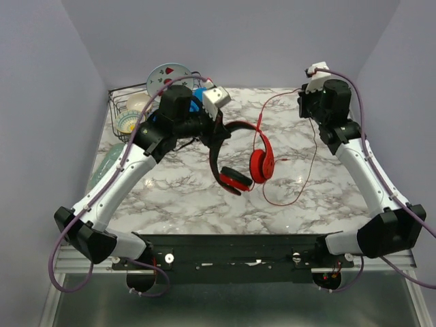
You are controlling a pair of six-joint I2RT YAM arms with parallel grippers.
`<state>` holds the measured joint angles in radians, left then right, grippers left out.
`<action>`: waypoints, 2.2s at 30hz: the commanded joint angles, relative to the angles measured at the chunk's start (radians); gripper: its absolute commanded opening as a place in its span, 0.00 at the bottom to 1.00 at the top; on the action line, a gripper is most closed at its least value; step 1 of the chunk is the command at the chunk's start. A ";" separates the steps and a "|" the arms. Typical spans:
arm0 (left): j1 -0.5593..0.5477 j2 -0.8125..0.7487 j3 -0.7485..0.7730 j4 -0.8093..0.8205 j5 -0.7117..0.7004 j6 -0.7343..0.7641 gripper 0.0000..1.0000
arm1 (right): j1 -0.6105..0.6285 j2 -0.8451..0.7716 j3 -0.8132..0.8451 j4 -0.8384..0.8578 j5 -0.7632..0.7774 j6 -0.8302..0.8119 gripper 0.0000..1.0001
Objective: Wrap the headphones
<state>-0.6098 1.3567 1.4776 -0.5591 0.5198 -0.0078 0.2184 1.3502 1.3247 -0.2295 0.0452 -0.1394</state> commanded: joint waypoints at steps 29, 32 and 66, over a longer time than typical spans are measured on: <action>0.346 0.128 0.667 -0.010 -0.265 -0.500 0.00 | 0.289 0.431 -0.142 0.547 -0.449 0.440 0.39; 0.360 0.137 0.688 -0.009 -0.257 -0.506 0.00 | 0.297 0.443 -0.168 0.558 -0.435 0.434 0.39; 0.602 0.295 0.336 0.581 -0.905 -0.109 0.00 | 0.806 0.419 0.140 -0.151 -0.051 -0.029 0.01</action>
<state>-0.0086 1.6577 1.9022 -0.2859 -0.2150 -0.3023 0.9924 1.8656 1.4220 -0.2272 -0.0738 -0.1036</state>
